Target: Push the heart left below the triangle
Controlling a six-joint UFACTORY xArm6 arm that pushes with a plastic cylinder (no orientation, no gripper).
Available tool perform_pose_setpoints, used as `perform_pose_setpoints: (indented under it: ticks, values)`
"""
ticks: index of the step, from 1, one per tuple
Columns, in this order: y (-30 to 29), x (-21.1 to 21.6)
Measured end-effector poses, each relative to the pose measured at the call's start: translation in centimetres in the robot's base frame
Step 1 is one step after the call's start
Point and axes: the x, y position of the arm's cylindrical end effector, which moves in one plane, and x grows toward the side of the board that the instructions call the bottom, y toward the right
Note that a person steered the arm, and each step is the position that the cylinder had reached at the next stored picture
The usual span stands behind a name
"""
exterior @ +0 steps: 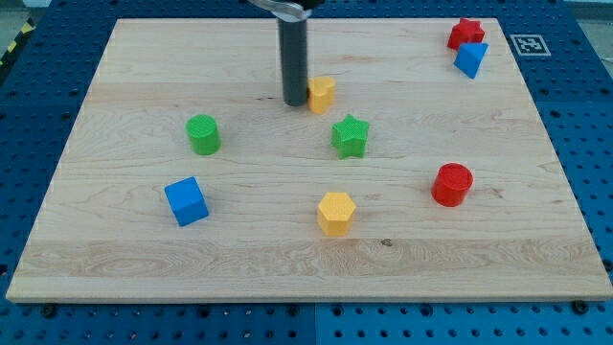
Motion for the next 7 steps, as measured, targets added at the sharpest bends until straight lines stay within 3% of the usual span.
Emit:
perform_pose_setpoints:
  ticks: [2, 5, 7]
  values:
    - [6.6, 0.1]
    - [6.3, -0.9]
    - [11.9, -1.0]
